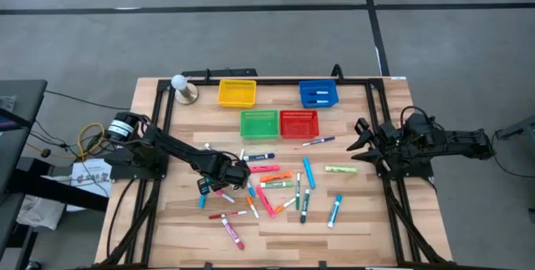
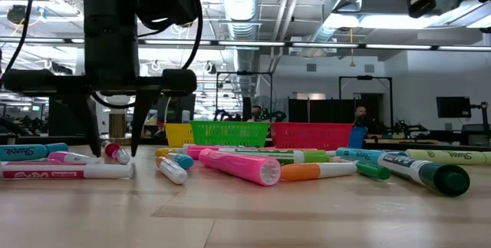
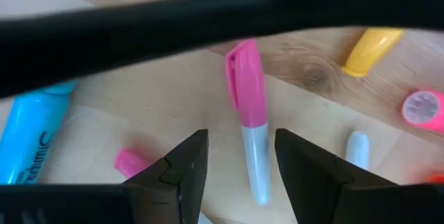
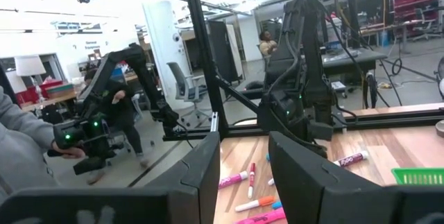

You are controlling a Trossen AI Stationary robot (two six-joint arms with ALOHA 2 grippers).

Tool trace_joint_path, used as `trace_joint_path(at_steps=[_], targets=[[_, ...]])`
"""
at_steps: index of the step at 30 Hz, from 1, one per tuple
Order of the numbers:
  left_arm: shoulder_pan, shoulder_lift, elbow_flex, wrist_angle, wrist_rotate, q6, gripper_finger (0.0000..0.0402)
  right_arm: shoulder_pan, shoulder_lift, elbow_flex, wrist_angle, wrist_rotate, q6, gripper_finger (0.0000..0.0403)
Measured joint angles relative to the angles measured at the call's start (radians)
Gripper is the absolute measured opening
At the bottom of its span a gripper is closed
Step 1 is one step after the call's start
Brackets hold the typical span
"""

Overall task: Pick & Place Markers
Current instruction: Put the pink highlighter into the blue bin

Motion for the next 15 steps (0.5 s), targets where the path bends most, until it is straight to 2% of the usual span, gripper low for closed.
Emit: trace_joint_path(at_steps=[7, 15], targets=[[0.022, 0.002, -0.001, 0.002, -0.008, 0.003, 0.0167, 0.000, 0.000, 0.000, -0.005, 0.000, 0.001, 0.0113], [0.025, 0.002, -0.001, 0.009, -0.076, 0.057, 0.0167, 0.000, 0.000, 0.000, -0.012, 0.000, 0.001, 0.0113]])
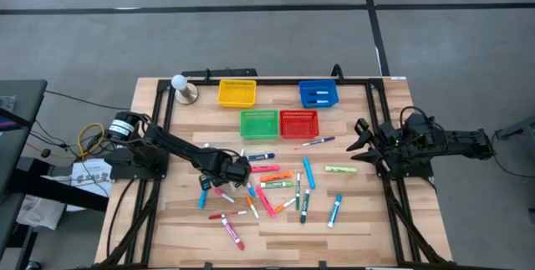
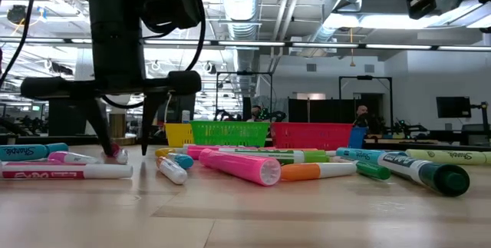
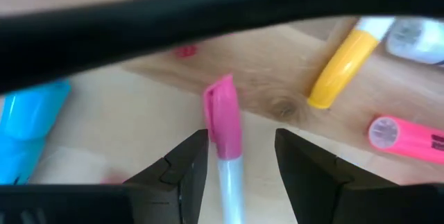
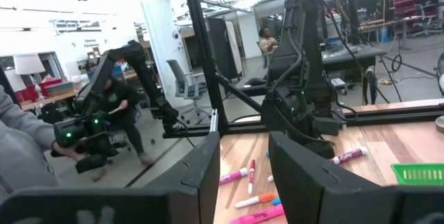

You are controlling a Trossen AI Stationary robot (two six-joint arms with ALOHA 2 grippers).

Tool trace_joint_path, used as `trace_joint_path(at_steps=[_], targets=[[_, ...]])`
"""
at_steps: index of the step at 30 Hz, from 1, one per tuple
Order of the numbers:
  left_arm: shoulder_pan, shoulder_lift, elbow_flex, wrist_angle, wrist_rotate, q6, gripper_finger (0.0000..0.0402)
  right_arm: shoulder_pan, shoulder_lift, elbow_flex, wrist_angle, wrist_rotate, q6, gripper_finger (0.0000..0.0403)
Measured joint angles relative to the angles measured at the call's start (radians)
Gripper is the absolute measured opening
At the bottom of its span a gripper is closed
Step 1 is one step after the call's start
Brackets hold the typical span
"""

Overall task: Pick & Place Markers
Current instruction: Put the pink highlighter into the blue bin

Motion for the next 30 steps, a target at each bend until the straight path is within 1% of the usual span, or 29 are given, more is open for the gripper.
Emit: trace_joint_path(at_steps=[4, 12, 15, 19, 28, 30], targets=[[0.000, 0.000, 0.000, 0.000, -0.019, 0.030, 0.0167, 0.000, 0.000, 0.000, -0.001, 0.000, 0.000, 0.0113], [0.000, 0.000, 0.000, -0.007, -0.019, 0.034, 0.0167, 0.000, 0.000, 0.000, -0.010, 0.000, 0.000, 0.0113], [0.000, 0.000, 0.000, -0.017, -0.019, 0.034, 0.0160, 0.000, 0.000, 0.000, -0.010, 0.000, 0.000, 0.0113], [0.000, 0.000, -0.001, -0.020, -0.019, 0.034, 0.0135, 0.000, 0.000, 0.000, -0.010, 0.000, 0.000, 0.0113], [0.000, -0.001, -0.001, -0.027, -0.035, 0.035, 0.0056, 0.000, 0.000, 0.000, -0.013, 0.000, 0.001, 0.0113], [0.000, -0.001, -0.001, -0.027, -0.041, 0.055, 0.0042, 0.000, 0.000, 0.000, -0.014, 0.000, 0.008, 0.0113]])
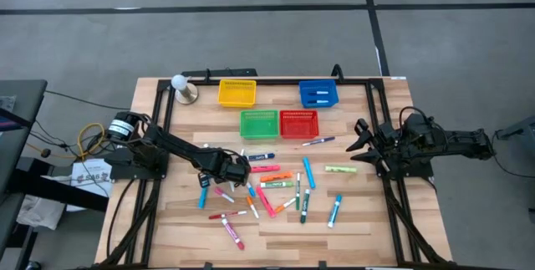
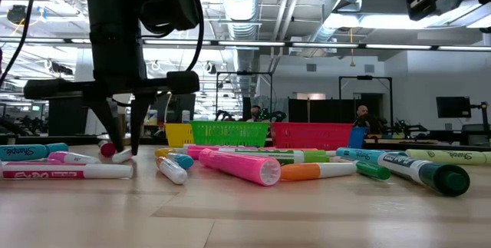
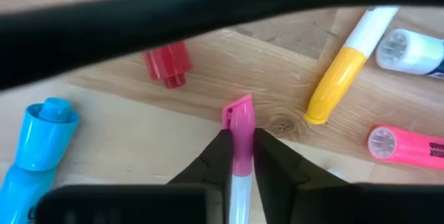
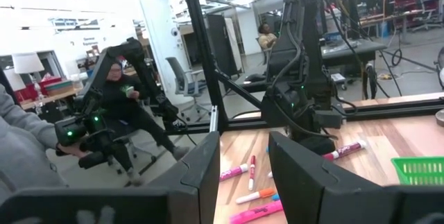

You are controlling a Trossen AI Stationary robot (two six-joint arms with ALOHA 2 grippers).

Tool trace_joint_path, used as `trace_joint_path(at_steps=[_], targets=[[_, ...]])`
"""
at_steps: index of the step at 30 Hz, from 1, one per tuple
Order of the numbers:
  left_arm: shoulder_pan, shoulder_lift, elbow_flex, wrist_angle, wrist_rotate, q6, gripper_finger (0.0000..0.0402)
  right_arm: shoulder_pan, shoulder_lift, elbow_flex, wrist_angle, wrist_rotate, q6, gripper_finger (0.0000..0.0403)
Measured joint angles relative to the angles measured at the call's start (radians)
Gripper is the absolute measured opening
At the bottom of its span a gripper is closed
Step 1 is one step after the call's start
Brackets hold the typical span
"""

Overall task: Pick & Place Markers
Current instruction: Put the pink highlighter into the blue bin

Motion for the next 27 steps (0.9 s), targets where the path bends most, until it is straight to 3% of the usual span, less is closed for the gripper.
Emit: trace_joint_path(at_steps=[13, 21, 27], targets=[[-0.008, -0.075, -0.001, -0.004, 0.036, 0.083, 0.0021, 0.000, 0.000, 0.000, 0.001, 0.000, 0.115, 0.0113], [-0.021, -0.208, 0.000, -0.038, -0.047, 0.093, 0.0006, 0.000, 0.000, 0.000, 0.002, 0.000, 0.124, 0.0113], [-0.029, -0.182, 0.000, 0.010, -0.030, 0.148, 0.0006, 0.000, 0.000, 0.000, 0.001, 0.000, 0.123, 0.0113]])
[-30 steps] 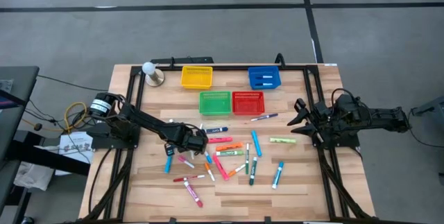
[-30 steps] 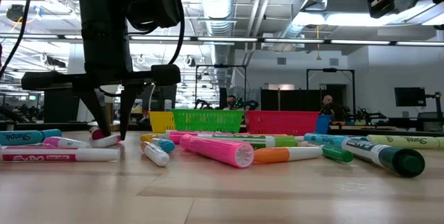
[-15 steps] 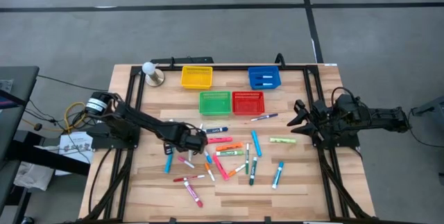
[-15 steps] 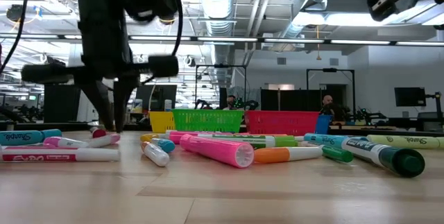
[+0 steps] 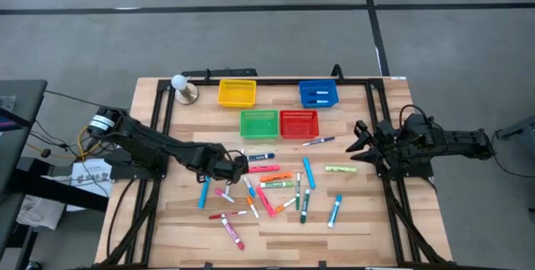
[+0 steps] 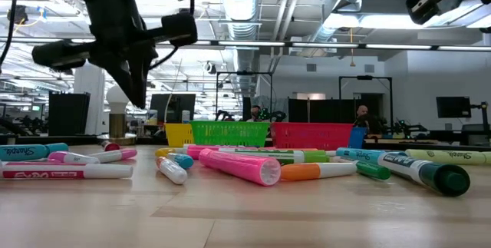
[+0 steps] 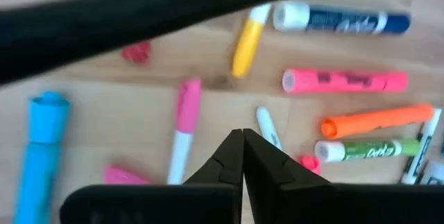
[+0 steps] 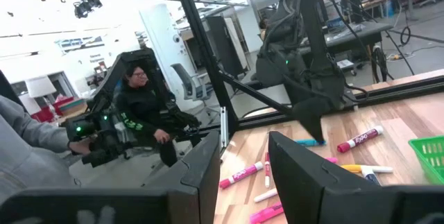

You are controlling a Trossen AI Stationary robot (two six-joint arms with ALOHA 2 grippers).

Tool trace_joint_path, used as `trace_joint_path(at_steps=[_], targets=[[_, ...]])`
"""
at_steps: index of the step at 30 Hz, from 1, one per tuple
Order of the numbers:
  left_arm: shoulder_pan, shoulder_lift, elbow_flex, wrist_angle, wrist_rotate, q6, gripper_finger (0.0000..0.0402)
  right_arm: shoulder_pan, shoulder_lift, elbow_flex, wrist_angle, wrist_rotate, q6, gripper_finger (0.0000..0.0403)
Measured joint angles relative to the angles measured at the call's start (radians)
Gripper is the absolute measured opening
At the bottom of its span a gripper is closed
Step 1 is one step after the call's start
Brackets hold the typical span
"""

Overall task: Pick & Place Markers
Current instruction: Put the pink highlighter into the blue bin

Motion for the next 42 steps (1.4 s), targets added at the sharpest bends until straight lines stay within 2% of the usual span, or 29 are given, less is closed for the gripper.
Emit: trace_joint_path(at_steps=[6, 10, 18, 23, 33, 42], targets=[[-0.005, 0.073, 0.000, 0.069, 0.038, 0.055, 0.0022, 0.000, 0.000, 0.000, 0.000, 0.000, 0.000, 0.0113], [-0.004, 0.066, 0.000, 0.070, 0.075, 0.085, 0.0061, 0.000, 0.000, 0.000, -0.001, 0.000, 0.000, 0.0113], [-0.003, 0.059, -0.021, 0.049, 0.070, 0.085, 0.0157, 0.000, 0.000, 0.000, -0.003, 0.000, 0.000, 0.0113], [0.000, 0.059, -0.059, 0.056, 0.078, 0.082, 0.0190, 0.000, 0.000, 0.000, -0.005, 0.000, 0.000, 0.0113], [0.060, 0.078, -0.070, 0.069, 0.071, 0.146, 0.0185, 0.000, 0.000, 0.000, -0.005, 0.001, -0.020, 0.0113], [0.082, 0.134, -0.070, 0.090, 0.148, 0.196, 0.0168, 0.000, 0.000, 0.000, -0.005, 0.001, -0.026, 0.0113]])
